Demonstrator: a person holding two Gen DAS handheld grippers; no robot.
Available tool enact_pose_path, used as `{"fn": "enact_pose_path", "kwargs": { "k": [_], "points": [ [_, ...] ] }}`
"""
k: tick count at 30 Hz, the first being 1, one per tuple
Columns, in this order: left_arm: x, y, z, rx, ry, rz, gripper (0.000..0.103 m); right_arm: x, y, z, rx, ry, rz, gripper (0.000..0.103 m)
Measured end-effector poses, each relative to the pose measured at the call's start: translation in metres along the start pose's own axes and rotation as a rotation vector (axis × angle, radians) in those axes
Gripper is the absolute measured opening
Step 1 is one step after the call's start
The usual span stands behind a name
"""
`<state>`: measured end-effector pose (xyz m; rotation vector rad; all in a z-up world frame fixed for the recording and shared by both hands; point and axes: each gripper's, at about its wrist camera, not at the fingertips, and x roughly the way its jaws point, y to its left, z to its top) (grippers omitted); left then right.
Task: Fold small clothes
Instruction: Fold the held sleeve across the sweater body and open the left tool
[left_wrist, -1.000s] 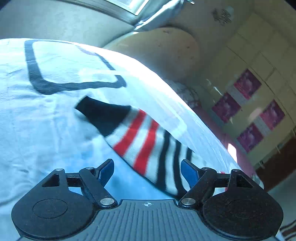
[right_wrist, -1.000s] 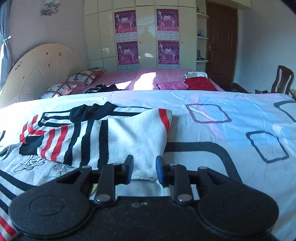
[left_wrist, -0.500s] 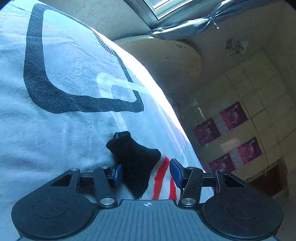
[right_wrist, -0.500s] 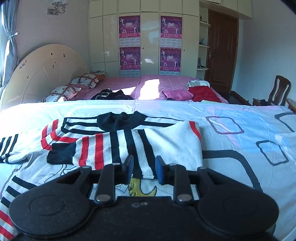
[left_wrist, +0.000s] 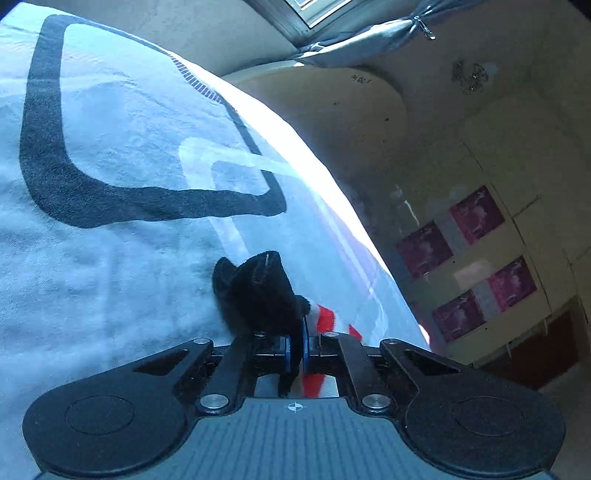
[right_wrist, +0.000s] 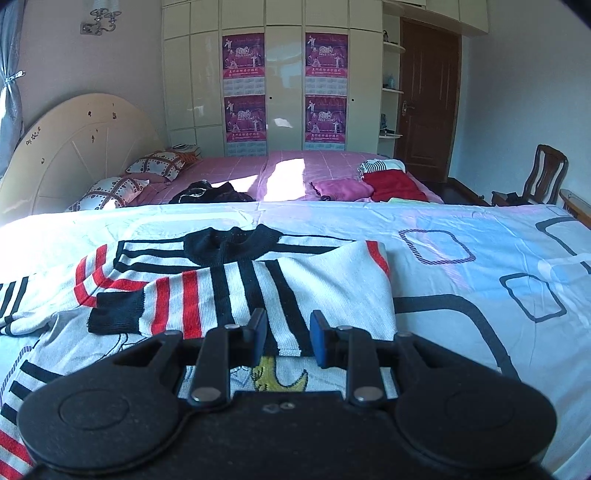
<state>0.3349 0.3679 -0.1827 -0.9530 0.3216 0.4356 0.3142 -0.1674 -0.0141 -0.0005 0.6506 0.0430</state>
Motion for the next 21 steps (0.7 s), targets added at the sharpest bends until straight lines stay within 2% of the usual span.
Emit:
{"fn": "enact_pose_path", "kwargs": {
  "k": [2, 4, 7, 10, 15, 19, 21],
  "points": [
    [-0.004, -0.036, -0.002, 0.106, 0.003, -0.038, 0.005, -0.001, -0.007, -0.001, 0.014, -0.004, -0.005, 0.026],
    [-0.004, -0.082, -0.01, 0.209, 0.015, -0.107, 0.005, -0.001, -0.018, -0.004, 0.031, -0.004, -0.015, 0.026],
    [-0.002, -0.152, -0.043, 0.385, 0.045, -0.191, 0.005, -0.001, -0.036, -0.008, 0.06, 0.002, -0.033, 0.026],
    [0.008, -0.226, -0.105, 0.588, 0.124, -0.248, 0.005, -0.001, -0.053, -0.012, 0.087, 0.007, -0.045, 0.026],
    [0.025, -0.305, -0.216, 0.795, 0.245, -0.315, 0.005, -0.007, -0.082, -0.016, 0.113, 0.017, -0.057, 0.026],
    [0.038, -0.34, -0.299, 0.931, 0.445, -0.323, 0.005, -0.007, -0.1, -0.019, 0.141, 0.042, -0.05, 0.028],
    [0.025, -0.345, -0.319, 0.979, 0.44, -0.299, 0.021, -0.005, -0.106, -0.02, 0.165, 0.054, -0.024, 0.031]
  ]
}}
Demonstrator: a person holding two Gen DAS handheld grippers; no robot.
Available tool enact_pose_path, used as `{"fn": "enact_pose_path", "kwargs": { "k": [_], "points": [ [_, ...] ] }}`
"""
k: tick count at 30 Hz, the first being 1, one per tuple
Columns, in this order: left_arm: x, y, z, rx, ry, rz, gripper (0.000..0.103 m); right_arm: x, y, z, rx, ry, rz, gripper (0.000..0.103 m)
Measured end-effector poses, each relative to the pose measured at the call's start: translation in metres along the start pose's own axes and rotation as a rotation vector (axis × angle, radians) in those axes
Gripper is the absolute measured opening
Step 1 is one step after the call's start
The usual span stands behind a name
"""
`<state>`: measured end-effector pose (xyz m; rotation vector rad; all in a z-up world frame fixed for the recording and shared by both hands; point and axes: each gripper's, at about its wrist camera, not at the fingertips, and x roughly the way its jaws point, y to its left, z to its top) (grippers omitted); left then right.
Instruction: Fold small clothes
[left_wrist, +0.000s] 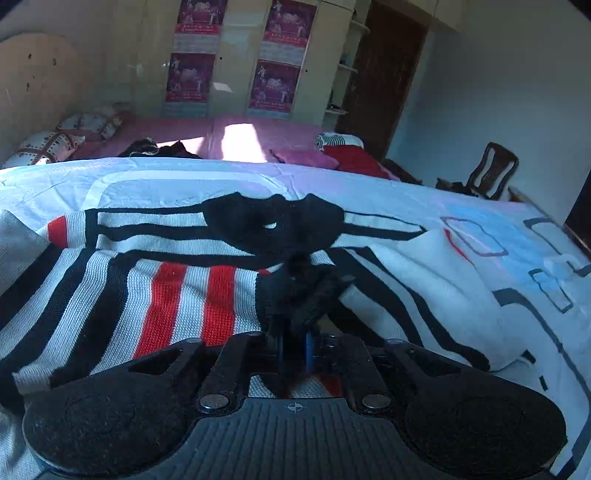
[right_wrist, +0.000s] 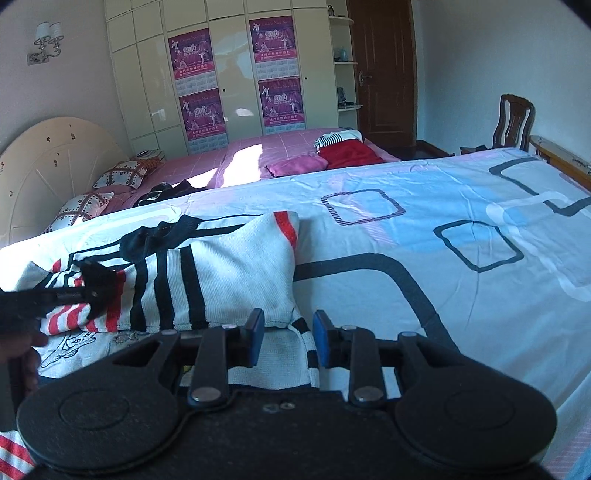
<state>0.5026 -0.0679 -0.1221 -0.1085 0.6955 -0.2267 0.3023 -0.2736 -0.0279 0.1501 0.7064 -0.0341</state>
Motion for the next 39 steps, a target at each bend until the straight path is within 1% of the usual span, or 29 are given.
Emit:
{"fn": "enact_pose_path", "kwargs": {
  "k": [1, 2, 3, 4, 5, 6, 8, 10, 11, 13, 15, 17, 18, 19, 20, 21, 23, 24, 26, 27, 28, 29, 31, 32, 33, 34, 35, 38, 39],
  "points": [
    [-0.011, -0.005, -0.003, 0.017, -0.031, -0.018, 0.047, 0.001, -0.001, 0.001, 0.008, 0.001, 0.012, 0.032],
    [-0.027, -0.005, -0.008, 0.016, -0.07, -0.028, 0.067, 0.003, 0.001, 0.002, 0.013, 0.0, 0.029, 0.035],
    [-0.042, -0.004, -0.012, 0.02, -0.099, -0.015, 0.068, 0.005, 0.004, 0.003, 0.016, -0.001, 0.049, 0.039],
    [-0.056, -0.001, -0.015, 0.031, -0.113, 0.01, 0.068, 0.009, 0.009, 0.005, 0.018, -0.001, 0.073, 0.04],
    [-0.076, 0.005, -0.029, 0.034, -0.139, 0.042, 0.068, 0.014, 0.017, 0.005, 0.019, 0.001, 0.104, 0.04],
    [-0.091, 0.017, -0.036, 0.023, -0.157, 0.074, 0.068, 0.019, 0.026, 0.007, 0.021, 0.007, 0.136, 0.04],
    [-0.11, 0.047, -0.049, 0.015, -0.157, 0.167, 0.068, 0.037, 0.047, 0.008, 0.054, 0.034, 0.242, 0.04],
    [-0.127, 0.071, -0.062, 0.0, -0.154, 0.249, 0.068, 0.058, 0.068, 0.009, 0.107, 0.071, 0.322, 0.039],
    [-0.132, 0.09, -0.067, -0.026, -0.147, 0.293, 0.068, 0.071, 0.079, 0.01, 0.134, 0.086, 0.355, 0.039],
    [-0.135, 0.116, -0.072, -0.077, -0.123, 0.331, 0.068, 0.092, 0.098, 0.009, 0.164, 0.109, 0.386, 0.039],
    [-0.129, 0.134, -0.077, -0.093, -0.096, 0.343, 0.068, 0.116, 0.113, 0.007, 0.199, 0.16, 0.397, 0.038],
    [-0.115, 0.15, -0.081, -0.123, -0.073, 0.328, 0.068, 0.136, 0.124, 0.005, 0.216, 0.211, 0.365, 0.034],
    [-0.112, 0.155, -0.082, -0.137, -0.075, 0.318, 0.068, 0.141, 0.128, 0.003, 0.223, 0.211, 0.358, 0.032],
    [-0.109, 0.159, -0.081, -0.146, -0.071, 0.306, 0.068, 0.143, 0.132, 0.003, 0.218, 0.195, 0.349, 0.03],
    [-0.106, 0.162, -0.081, -0.148, -0.075, 0.299, 0.068, 0.144, 0.136, 0.003, 0.198, 0.176, 0.335, 0.021],
    [-0.102, 0.163, -0.08, -0.148, -0.079, 0.295, 0.068, 0.144, 0.139, 0.005, 0.181, 0.16, 0.325, 0.014],
    [-0.092, 0.165, -0.079, -0.147, -0.072, 0.293, 0.068, 0.138, 0.143, 0.012, 0.142, 0.122, 0.313, 0.007],
    [-0.092, 0.165, -0.079, -0.146, -0.076, 0.292, 0.068, 0.131, 0.146, 0.016, 0.111, 0.089, 0.311, 0.007],
    [-0.091, 0.164, -0.08, -0.149, -0.08, 0.29, 0.068, 0.107, 0.147, 0.028, 0.028, -0.02, 0.292, 0.006],
    [-0.091, 0.165, -0.081, -0.153, -0.083, 0.288, 0.068, 0.092, 0.143, 0.034, 0.001, -0.077, 0.271, 0.006],
    [-0.091, 0.165, -0.082, -0.155, -0.084, 0.287, 0.068, 0.082, 0.136, 0.038, -0.008, -0.109, 0.25, 0.006],
    [-0.091, 0.165, -0.083, -0.158, -0.088, 0.287, 0.068, 0.073, 0.123, 0.041, -0.007, -0.132, 0.218, 0.006],
    [-0.09, 0.166, -0.083, -0.162, -0.089, 0.284, 0.067, 0.073, 0.104, 0.038, -0.01, -0.114, 0.174, 0.006],
    [-0.09, 0.166, -0.083, -0.165, -0.093, 0.282, 0.064, 0.081, 0.096, 0.034, -0.017, -0.074, 0.149, 0.007],
    [-0.093, 0.166, -0.083, -0.163, -0.101, 0.268, 0.055, 0.09, 0.09, 0.029, -0.006, -0.033, 0.143, 0.007],
    [-0.096, 0.166, -0.083, -0.164, -0.106, 0.259, 0.038, 0.094, 0.086, 0.024, 0.01, -0.015, 0.145, 0.007],
    [-0.096, 0.166, -0.082, -0.165, -0.107, 0.254, 0.035, 0.096, 0.085, 0.021, 0.017, -0.009, 0.147, 0.007],
    [-0.093, 0.169, -0.083, -0.181, -0.093, 0.246, 0.035, 0.094, 0.088, 0.015, 0.021, -0.031, 0.155, 0.007],
    [-0.094, 0.17, -0.081, -0.189, -0.1, 0.235, 0.032, 0.091, 0.089, 0.015, 0.013, -0.046, 0.158, 0.007]
  ]
}}
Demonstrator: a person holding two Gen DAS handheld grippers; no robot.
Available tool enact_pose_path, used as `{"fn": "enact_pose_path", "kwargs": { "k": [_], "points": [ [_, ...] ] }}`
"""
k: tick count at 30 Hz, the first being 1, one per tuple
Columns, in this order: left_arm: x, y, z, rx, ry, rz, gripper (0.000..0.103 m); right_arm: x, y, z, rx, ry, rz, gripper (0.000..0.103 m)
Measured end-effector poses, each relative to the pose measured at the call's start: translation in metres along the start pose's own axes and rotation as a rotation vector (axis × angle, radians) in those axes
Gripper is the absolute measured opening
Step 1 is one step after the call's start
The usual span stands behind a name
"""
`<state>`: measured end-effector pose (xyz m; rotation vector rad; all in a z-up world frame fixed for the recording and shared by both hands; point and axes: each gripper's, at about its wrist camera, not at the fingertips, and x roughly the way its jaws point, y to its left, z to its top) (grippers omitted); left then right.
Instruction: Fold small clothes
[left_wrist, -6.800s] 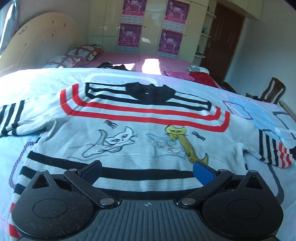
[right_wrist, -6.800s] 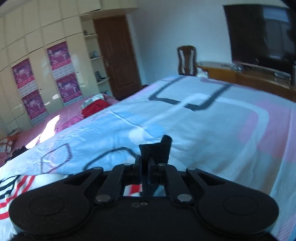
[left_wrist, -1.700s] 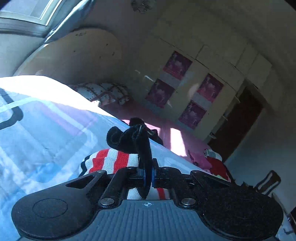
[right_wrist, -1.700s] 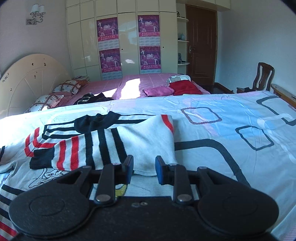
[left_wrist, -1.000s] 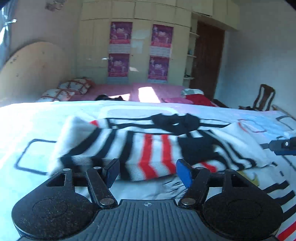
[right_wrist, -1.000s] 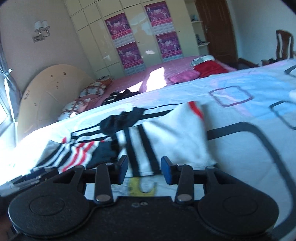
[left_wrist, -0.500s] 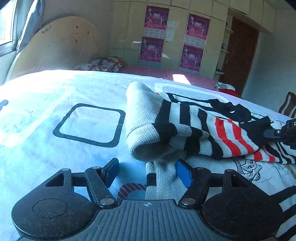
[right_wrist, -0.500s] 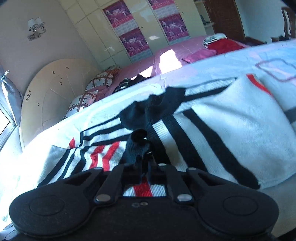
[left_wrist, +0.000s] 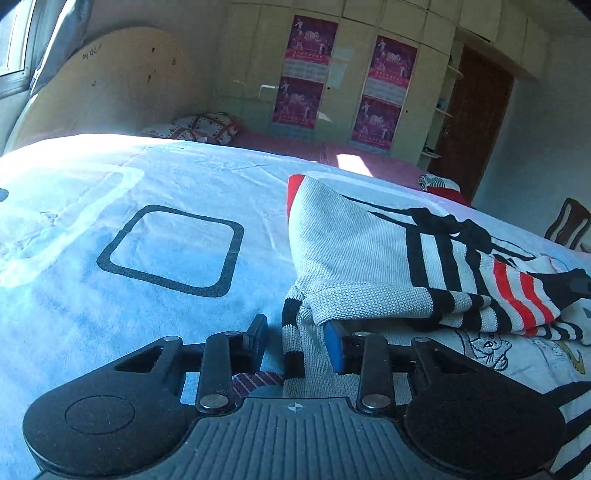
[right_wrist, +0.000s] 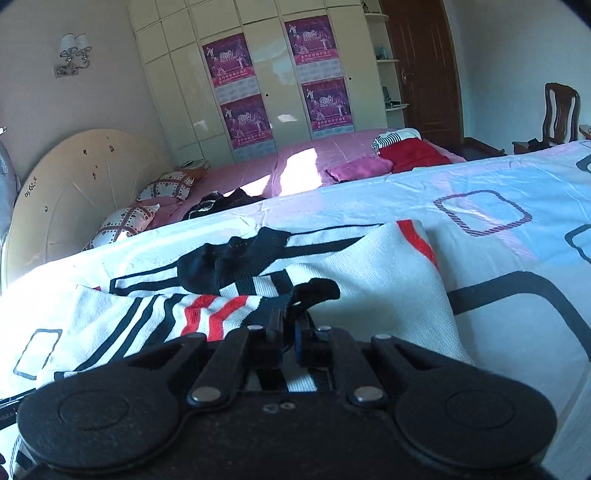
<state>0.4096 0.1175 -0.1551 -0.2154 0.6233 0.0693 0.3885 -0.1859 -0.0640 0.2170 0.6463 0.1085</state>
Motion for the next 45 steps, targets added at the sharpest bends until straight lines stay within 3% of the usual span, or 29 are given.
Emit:
{"fn": "enact_pose_path", "kwargs": {
  "k": [3, 5, 7, 9, 11, 13, 16, 18, 19, 20, 23, 25, 28, 30, 32, 34, 35, 36, 37, 38, 40, 41, 43, 45],
  "points": [
    [0.004, 0.005, 0.001, -0.037, 0.012, -0.002, 0.03, -0.007, 0.006, 0.001, -0.053, -0.048, 0.017, 0.007],
    [0.006, 0.014, 0.0, -0.1, 0.015, -0.028, 0.03, 0.009, 0.001, -0.008, -0.07, 0.006, -0.017, 0.007],
    [0.003, 0.019, 0.0, -0.122, 0.028, -0.05, 0.03, 0.032, -0.008, -0.019, -0.082, 0.135, -0.057, 0.009],
    [-0.012, 0.026, 0.002, -0.113, 0.03, -0.048, 0.03, 0.016, -0.013, -0.018, -0.068, 0.09, -0.063, 0.017],
    [-0.031, 0.028, 0.011, -0.083, -0.013, -0.04, 0.03, -0.007, -0.013, -0.013, -0.075, 0.017, -0.049, 0.016],
    [-0.032, 0.013, 0.028, -0.038, -0.041, -0.092, 0.03, -0.01, -0.003, -0.008, -0.118, 0.002, -0.008, 0.015],
    [-0.005, -0.028, 0.049, 0.058, -0.037, -0.189, 0.03, 0.005, 0.024, -0.007, -0.221, 0.006, 0.061, 0.013],
    [0.023, -0.054, 0.051, 0.119, -0.005, -0.216, 0.037, 0.025, 0.036, -0.012, -0.269, 0.04, 0.079, 0.011],
    [0.041, -0.062, 0.047, 0.154, 0.036, -0.191, 0.052, 0.036, 0.036, -0.015, -0.279, 0.072, 0.054, 0.011],
    [0.057, -0.064, 0.042, 0.177, 0.087, -0.159, 0.055, 0.047, 0.033, -0.018, -0.282, 0.114, 0.008, 0.011],
    [0.053, -0.06, 0.052, 0.172, 0.089, -0.204, 0.055, 0.039, 0.023, -0.013, -0.266, 0.107, 0.0, 0.012],
    [0.046, -0.054, 0.071, 0.15, 0.008, -0.215, 0.055, 0.031, 0.024, -0.006, -0.265, 0.055, 0.029, 0.017],
    [0.075, -0.047, 0.098, 0.128, 0.009, -0.206, 0.055, 0.046, 0.035, 0.005, -0.268, 0.053, 0.087, 0.016],
    [0.107, -0.042, 0.108, 0.132, 0.048, -0.176, 0.055, 0.063, 0.044, 0.006, -0.292, 0.08, 0.129, 0.011],
    [0.143, -0.029, 0.111, 0.111, 0.124, -0.151, 0.055, 0.091, 0.043, 0.005, -0.298, 0.146, 0.075, 0.01],
    [0.151, -0.019, 0.119, 0.08, 0.125, -0.179, 0.055, 0.097, 0.035, 0.012, -0.253, 0.138, 0.095, 0.008],
    [0.147, -0.021, 0.125, 0.075, 0.141, -0.167, 0.055, 0.092, 0.034, 0.017, -0.256, 0.129, 0.088, 0.009],
    [0.138, -0.025, 0.128, 0.099, 0.11, -0.151, 0.055, 0.084, 0.034, 0.02, -0.268, 0.095, 0.078, 0.019],
    [0.128, -0.03, 0.128, 0.133, 0.068, -0.146, 0.057, 0.075, 0.032, 0.022, -0.275, 0.054, 0.074, 0.022],
    [0.125, -0.034, 0.123, 0.17, 0.076, -0.139, 0.065, 0.074, 0.028, 0.022, -0.269, 0.059, 0.085, 0.021],
    [0.138, -0.041, 0.106, 0.244, 0.152, -0.101, 0.07, 0.093, 0.022, 0.012, -0.276, 0.154, 0.044, 0.018],
    [0.135, -0.042, 0.099, 0.271, 0.1, -0.101, 0.072, 0.093, 0.019, 0.007, -0.283, 0.119, 0.058, 0.018],
    [0.123, -0.044, 0.102, 0.25, 0.095, -0.087, 0.072, 0.088, 0.02, 0.013, -0.301, 0.133, 0.048, 0.017],
    [0.093, -0.042, 0.104, 0.221, 0.018, -0.124, 0.072, 0.064, 0.017, 0.018, -0.322, 0.06, 0.052, 0.019]
  ]
}}
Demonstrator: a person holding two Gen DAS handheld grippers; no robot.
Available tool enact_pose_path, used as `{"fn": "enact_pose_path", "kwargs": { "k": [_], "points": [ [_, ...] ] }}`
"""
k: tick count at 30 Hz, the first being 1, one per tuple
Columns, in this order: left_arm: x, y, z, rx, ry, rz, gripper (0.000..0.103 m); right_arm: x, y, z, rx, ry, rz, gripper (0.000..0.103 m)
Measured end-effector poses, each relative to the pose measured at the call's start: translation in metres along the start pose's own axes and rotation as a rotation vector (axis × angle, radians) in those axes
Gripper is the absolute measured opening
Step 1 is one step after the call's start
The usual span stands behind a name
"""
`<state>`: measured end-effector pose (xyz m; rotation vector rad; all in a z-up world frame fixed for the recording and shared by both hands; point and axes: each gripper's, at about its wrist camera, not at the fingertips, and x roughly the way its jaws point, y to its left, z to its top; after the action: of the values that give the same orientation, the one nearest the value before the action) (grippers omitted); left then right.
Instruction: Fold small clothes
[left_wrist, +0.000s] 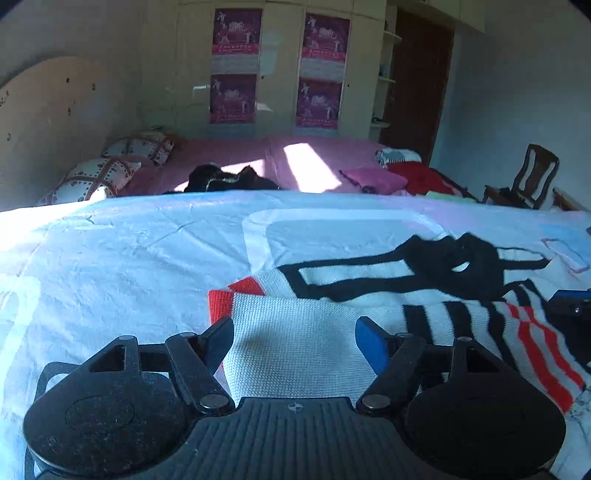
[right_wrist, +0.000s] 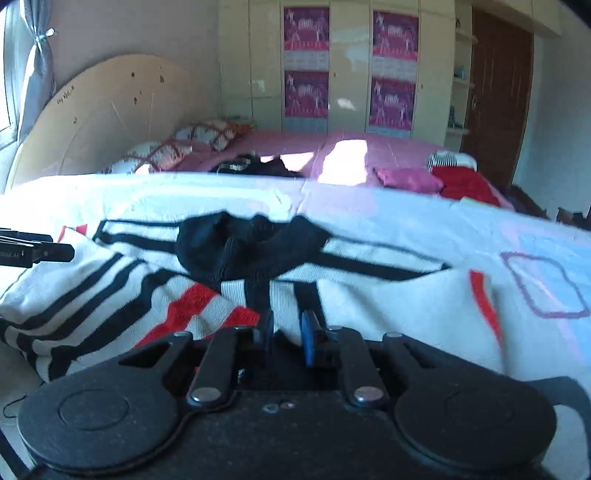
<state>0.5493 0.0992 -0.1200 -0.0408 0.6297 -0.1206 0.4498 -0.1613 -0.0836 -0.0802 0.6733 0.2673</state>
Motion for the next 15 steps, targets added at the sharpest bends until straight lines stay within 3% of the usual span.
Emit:
{"fn": "enact_pose_path", "kwargs": {
  "k": [3, 5, 6, 7, 9, 11, 13, 15],
  "points": [
    [-0.027, -0.018, -0.011, 0.033, -0.02, -0.031, 0.072, -0.025, -0.01, -0.013, -0.027, -0.015, 0.01, 0.019],
    [-0.022, -0.029, -0.029, 0.074, 0.043, -0.025, 0.072, -0.019, -0.016, -0.032, -0.047, 0.059, 0.012, 0.016],
    [-0.014, -0.034, -0.041, 0.11, 0.091, -0.001, 0.072, -0.019, -0.019, -0.04, -0.049, 0.041, 0.018, 0.016],
    [-0.017, -0.034, -0.047, 0.109, 0.044, 0.009, 0.074, -0.022, -0.02, -0.043, -0.044, 0.032, 0.023, 0.016],
    [-0.03, -0.037, -0.039, 0.089, 0.052, 0.026, 0.074, -0.037, -0.017, -0.035, -0.059, 0.036, 0.009, 0.018],
    [-0.048, -0.044, -0.039, 0.115, 0.004, 0.012, 0.074, -0.055, -0.016, -0.034, -0.065, -0.032, 0.031, 0.018],
    [-0.034, -0.054, -0.05, 0.181, 0.097, 0.05, 0.077, -0.035, -0.019, -0.043, -0.07, 0.087, 0.024, 0.019],
    [-0.037, -0.048, -0.052, 0.12, 0.077, 0.052, 0.081, -0.033, -0.022, -0.048, -0.068, 0.061, 0.038, 0.021]
  ]
}}
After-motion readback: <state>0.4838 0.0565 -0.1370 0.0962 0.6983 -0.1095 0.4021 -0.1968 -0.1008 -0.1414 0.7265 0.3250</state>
